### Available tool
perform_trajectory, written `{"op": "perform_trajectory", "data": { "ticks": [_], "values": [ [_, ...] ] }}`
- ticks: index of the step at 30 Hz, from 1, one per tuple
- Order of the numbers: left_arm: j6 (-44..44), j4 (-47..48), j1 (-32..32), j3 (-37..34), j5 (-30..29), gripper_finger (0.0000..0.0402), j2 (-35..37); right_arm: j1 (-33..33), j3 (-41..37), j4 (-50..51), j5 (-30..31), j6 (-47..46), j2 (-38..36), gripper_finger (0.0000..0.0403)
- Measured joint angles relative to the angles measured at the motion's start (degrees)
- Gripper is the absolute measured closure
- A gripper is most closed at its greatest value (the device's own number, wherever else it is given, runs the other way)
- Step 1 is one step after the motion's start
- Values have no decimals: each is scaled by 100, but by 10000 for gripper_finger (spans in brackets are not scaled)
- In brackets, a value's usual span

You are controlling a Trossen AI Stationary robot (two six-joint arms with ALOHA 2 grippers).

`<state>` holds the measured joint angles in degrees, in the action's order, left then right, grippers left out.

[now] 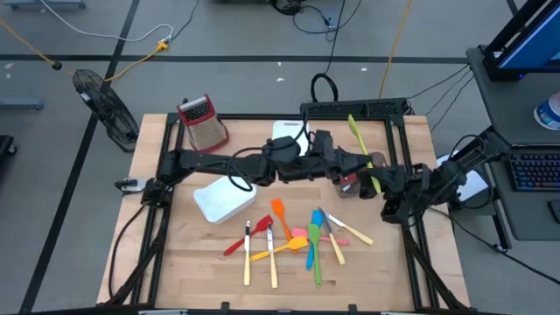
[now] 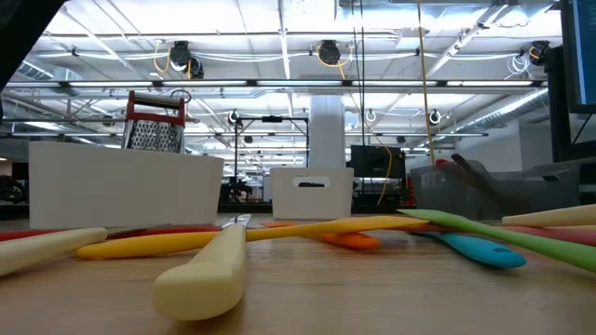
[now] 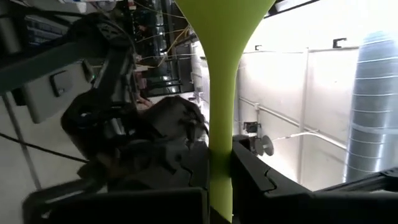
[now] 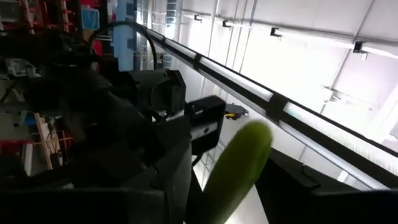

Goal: Pick & Place Kitchen Items
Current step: Put the green serving spoon into the black bin

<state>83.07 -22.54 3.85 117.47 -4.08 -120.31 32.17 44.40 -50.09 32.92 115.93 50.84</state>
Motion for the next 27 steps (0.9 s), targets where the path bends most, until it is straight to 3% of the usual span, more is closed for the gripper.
{"op": "perform_trajectory", "data": {
  "ticks": [12,17,20,27],
  "values": [
    [-6,-153,-18,4,108,377,-7,19,0,13,-15,-124,3,290],
    [-31,-103,-33,4,130,378,-9,97,0,56,9,-129,7,327],
    [-127,-97,-56,4,158,378,-9,195,0,101,184,-186,15,360],
    [-399,2,-109,4,157,352,-9,239,0,106,694,-142,10,373]
  ]
}}
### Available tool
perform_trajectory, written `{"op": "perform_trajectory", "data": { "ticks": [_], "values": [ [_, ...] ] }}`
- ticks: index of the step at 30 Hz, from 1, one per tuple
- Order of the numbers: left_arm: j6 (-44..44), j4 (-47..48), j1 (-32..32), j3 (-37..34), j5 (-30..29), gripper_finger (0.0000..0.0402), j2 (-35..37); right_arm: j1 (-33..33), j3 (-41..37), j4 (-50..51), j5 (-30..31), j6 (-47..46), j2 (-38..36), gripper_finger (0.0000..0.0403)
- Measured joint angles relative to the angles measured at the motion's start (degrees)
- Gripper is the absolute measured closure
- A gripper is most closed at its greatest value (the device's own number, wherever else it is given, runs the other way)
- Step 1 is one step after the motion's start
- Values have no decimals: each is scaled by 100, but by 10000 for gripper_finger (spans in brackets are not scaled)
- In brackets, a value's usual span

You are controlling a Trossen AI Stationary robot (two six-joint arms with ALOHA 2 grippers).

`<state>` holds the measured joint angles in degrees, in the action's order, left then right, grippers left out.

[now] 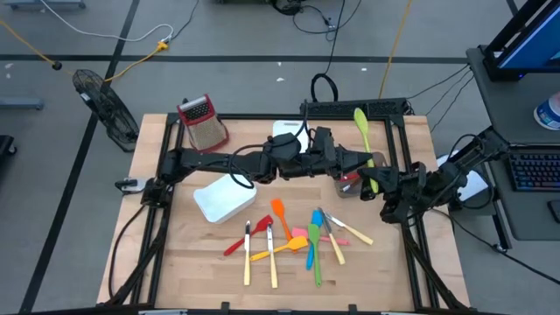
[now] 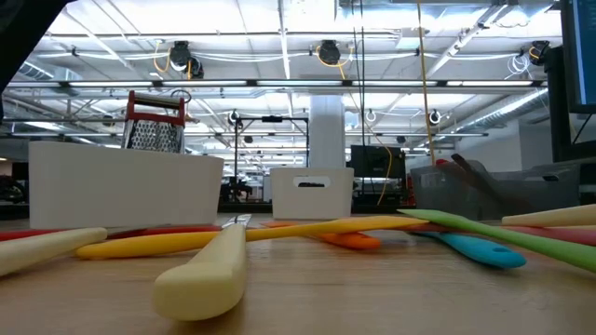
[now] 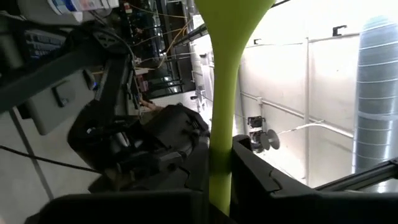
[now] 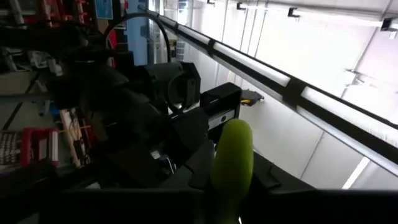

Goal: Pick & Place Kitchen Items
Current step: Put the green serving spoon into the black bin

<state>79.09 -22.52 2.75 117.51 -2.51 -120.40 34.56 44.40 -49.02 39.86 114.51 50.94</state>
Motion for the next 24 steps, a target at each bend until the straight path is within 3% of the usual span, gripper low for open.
{"op": "perform_trajectory", "data": {
  "ticks": [11,18,24],
  "values": [
    [-635,194,-170,0,35,272,2,1,0,4,589,-136,-4,377],
    [-788,374,-427,0,790,239,33,1,0,3,988,-420,-15,377],
    [-1535,600,-721,-9,956,228,110,-6,0,10,1340,-763,-20,377]
  ]
}}
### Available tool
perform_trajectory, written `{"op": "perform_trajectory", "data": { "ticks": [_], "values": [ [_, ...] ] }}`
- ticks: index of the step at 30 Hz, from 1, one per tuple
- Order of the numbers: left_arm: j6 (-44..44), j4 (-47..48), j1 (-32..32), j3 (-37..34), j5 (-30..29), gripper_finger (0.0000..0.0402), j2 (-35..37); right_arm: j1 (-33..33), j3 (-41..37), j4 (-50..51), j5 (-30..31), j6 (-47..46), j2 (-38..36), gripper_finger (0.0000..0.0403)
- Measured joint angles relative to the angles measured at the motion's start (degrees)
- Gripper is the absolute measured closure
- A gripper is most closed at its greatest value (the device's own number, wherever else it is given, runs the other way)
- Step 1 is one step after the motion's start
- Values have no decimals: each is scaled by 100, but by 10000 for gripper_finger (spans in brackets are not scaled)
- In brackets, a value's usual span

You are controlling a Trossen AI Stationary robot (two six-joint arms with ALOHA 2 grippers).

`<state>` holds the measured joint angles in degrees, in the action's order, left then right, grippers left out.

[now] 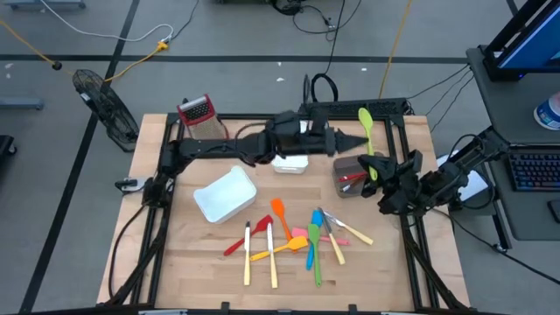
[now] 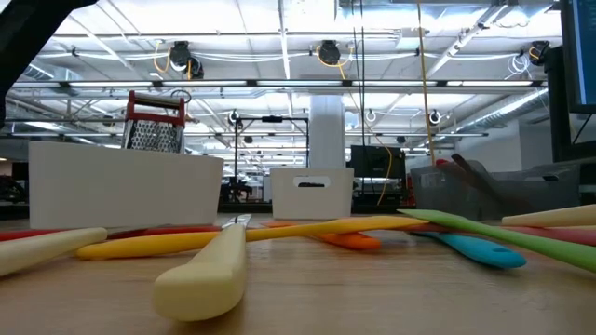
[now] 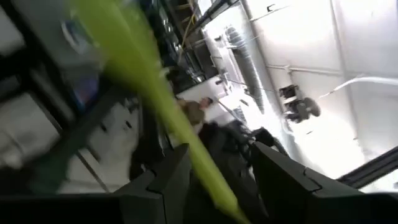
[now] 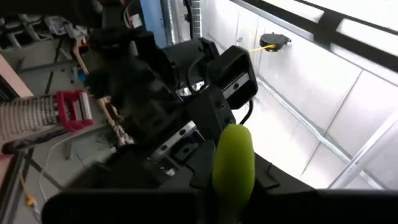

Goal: Pick & Place Kitchen Items
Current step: Put the green serving spoon into the black bin

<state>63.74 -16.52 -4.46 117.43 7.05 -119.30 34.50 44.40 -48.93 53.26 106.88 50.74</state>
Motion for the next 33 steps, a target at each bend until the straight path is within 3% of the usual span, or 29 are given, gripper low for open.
{"op": "perform_trajectory", "data": {
  "ticks": [7,13,21,33],
  "values": [
    [-1046,1275,-291,9,-206,227,467,-113,-2,3,98,-449,13,377],
    [-1808,2906,-295,11,-1252,227,1072,-219,-2,257,456,-1302,67,377],
    [-2111,4923,196,11,-3098,227,1588,-422,-2,344,1495,-2360,512,377],
    [-2016,6205,759,9,-4015,227,1615,-913,-2,1110,1876,-4013,1206,377]
  ]
}}
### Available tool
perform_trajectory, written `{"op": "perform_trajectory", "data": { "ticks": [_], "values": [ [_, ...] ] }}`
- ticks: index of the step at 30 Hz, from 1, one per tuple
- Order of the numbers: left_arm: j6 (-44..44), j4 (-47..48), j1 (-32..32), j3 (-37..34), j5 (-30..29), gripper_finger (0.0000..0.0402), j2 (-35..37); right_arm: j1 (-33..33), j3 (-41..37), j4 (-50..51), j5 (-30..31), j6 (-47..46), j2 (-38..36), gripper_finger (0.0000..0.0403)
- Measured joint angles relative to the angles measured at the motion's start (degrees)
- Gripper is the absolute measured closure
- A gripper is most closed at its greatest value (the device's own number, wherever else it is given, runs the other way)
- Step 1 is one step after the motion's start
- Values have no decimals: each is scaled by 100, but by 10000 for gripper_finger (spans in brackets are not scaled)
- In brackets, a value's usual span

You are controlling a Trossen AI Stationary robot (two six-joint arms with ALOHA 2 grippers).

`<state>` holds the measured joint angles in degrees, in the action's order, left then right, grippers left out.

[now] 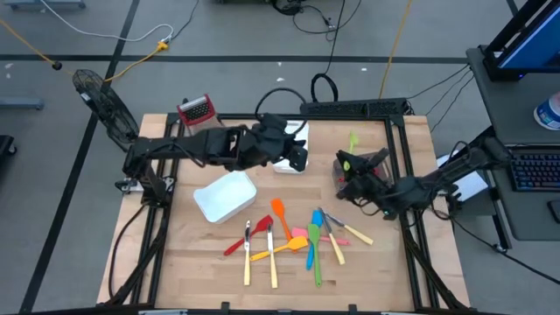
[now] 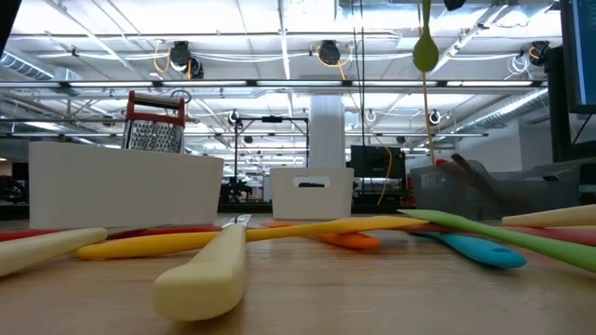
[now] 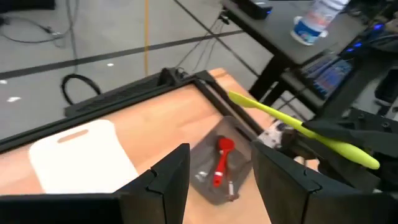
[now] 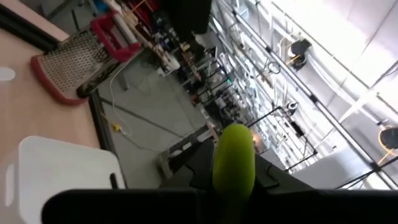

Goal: Pick & Place Kitchen Items
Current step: Put the green serving spoon into the black bin

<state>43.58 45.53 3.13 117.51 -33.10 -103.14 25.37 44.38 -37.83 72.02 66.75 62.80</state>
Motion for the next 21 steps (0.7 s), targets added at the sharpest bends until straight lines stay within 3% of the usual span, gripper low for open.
{"op": "perform_trajectory", "data": {
  "ticks": [9,14,21],
  "values": [
    [-122,95,93,-69,-92,227,0,-277,0,1164,19,-1490,156,377],
    [-15,-96,140,-658,-88,227,14,-324,0,1879,6,-2399,153,377],
    [154,-1082,153,-1700,254,227,45,-340,0,2969,-24,-3776,236,377]
  ]
}}
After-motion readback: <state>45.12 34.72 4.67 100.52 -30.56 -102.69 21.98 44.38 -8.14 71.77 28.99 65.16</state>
